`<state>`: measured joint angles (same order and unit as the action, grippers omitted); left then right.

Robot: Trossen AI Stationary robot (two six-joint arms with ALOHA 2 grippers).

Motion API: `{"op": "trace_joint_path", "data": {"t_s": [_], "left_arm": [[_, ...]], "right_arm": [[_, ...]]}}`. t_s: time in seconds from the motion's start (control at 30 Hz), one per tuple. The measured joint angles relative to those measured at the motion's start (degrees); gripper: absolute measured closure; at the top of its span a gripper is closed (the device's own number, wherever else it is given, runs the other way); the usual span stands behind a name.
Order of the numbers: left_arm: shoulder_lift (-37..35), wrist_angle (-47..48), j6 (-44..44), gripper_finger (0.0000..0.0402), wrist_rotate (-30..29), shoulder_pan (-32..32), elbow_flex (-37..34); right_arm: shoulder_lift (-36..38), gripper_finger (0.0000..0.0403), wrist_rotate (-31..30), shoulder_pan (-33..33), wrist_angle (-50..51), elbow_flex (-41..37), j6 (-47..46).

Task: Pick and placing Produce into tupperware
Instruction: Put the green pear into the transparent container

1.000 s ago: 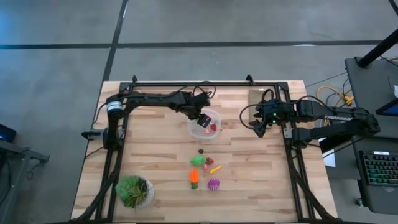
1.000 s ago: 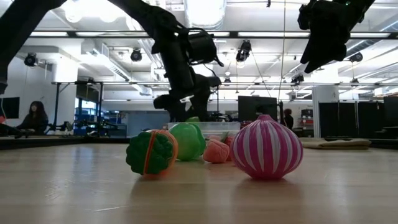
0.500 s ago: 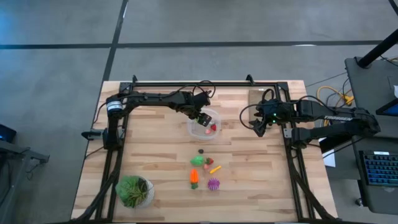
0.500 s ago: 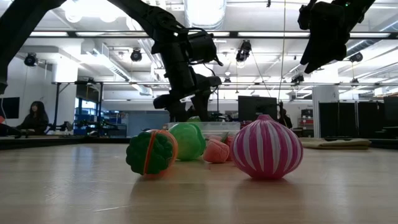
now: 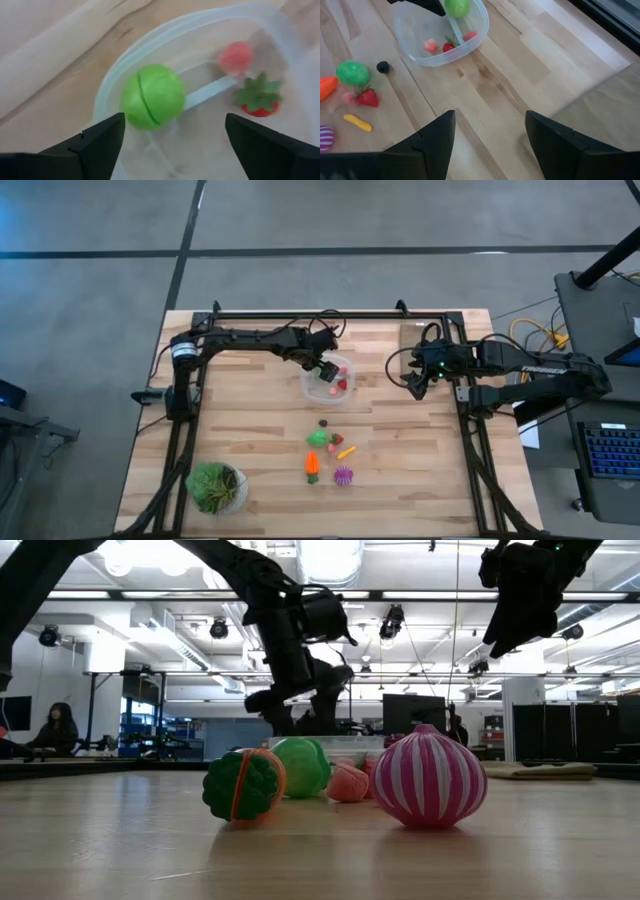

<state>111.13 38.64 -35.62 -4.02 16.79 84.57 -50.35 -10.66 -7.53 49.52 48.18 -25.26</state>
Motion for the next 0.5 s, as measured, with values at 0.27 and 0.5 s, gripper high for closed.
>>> {"op": "trace_joint_path", "data": {"t_s": [0.27, 0.5], "left_arm": [[-8.5, 4.9, -4.4, 0.0068, 0.4, -6.3, 1.3], [-16.2, 7.1, 15.4, 0.0068, 0.6, -18.3, 0.0]], "right_arm": [[0.0, 0.0170, 0.0, 0.0, 0.9, 0.0, 0.2], [0.0, 0.0170, 0.0, 0.0, 1.2, 0.0, 2.3]]}}
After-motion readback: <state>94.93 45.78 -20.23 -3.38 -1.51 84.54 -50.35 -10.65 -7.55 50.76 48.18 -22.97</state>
